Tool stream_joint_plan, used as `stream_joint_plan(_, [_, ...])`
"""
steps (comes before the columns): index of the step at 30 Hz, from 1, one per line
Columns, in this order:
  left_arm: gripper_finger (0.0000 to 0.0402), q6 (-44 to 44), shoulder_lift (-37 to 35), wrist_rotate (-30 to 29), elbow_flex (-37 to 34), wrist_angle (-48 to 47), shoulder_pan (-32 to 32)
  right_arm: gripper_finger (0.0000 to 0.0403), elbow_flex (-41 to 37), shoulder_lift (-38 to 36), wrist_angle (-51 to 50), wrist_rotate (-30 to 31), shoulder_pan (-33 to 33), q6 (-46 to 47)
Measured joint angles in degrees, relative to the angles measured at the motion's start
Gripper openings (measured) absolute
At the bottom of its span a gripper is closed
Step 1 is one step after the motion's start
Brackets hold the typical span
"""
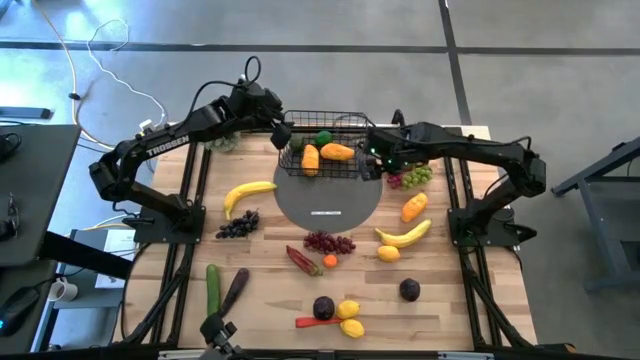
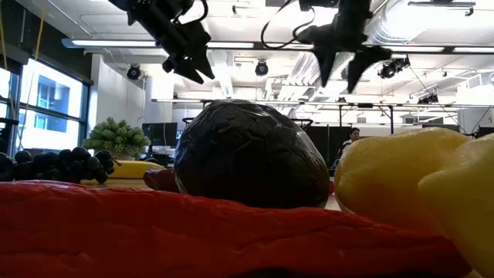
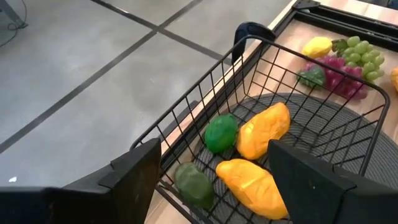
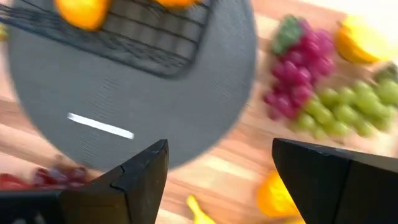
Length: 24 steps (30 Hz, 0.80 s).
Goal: Build produce basket
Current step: Put the yellow mango into the black wire basket
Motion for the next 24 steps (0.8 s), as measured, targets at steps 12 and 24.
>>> stream_joint_plan(12, [0.0284, 0.02, 0.0, -0.11, 0.0, -0.17, 0.0, 0.0268, -4.18, -0.02, -11.45, 5.28, 6.34, 12.9])
stream_joint_plan(24, [0.0285, 1.56, 0.04, -0.12, 0.0, -0.15, 0.0, 0.0268, -11.26, -0.02, -12.1, -0.21, 8.4, -10.52])
